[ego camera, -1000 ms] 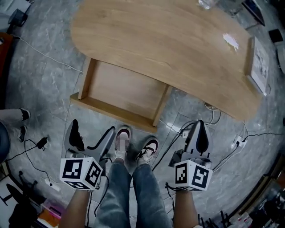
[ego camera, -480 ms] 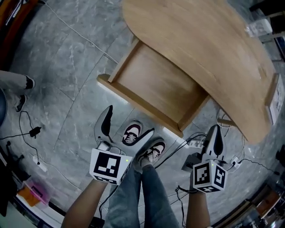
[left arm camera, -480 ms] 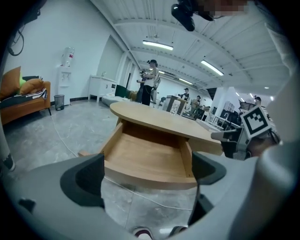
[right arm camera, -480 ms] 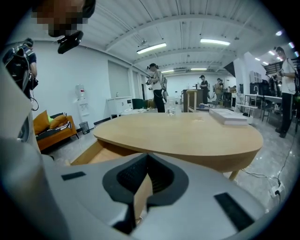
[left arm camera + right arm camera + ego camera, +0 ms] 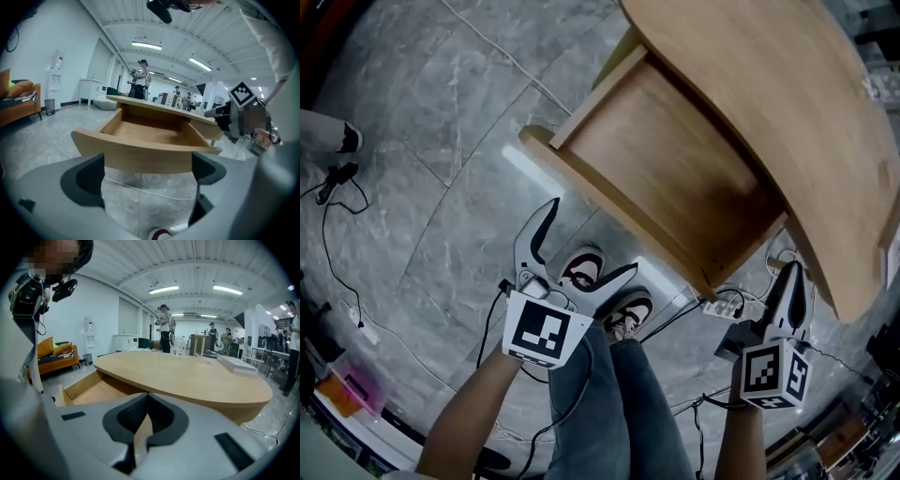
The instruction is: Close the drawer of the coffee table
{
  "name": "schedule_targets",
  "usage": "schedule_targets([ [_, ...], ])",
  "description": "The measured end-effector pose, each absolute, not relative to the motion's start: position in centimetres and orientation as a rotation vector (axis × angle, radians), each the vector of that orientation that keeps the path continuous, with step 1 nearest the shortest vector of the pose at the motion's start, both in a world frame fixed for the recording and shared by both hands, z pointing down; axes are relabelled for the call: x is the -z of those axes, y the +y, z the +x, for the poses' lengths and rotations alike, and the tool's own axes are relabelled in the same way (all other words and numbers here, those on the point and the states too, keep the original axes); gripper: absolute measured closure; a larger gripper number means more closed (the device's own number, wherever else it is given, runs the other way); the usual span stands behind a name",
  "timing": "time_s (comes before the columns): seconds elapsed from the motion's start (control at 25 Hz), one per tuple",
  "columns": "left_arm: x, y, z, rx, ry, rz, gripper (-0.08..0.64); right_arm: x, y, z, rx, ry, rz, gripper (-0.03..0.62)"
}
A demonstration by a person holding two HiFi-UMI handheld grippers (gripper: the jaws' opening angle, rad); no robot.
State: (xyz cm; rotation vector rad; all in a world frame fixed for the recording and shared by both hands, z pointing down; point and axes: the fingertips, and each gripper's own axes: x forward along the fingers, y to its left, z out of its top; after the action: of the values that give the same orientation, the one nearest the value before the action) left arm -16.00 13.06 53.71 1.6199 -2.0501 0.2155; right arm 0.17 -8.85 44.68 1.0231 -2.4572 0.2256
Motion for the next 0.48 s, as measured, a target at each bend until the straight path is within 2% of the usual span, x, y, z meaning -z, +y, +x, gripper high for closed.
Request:
schedule_targets([
  [0.48,-56.4,11.5,-16.6,-0.227,-2.109,1.692,-0.014,-46.3,-9.8,1.4,-0.17,-2.417,1.086,0.592],
])
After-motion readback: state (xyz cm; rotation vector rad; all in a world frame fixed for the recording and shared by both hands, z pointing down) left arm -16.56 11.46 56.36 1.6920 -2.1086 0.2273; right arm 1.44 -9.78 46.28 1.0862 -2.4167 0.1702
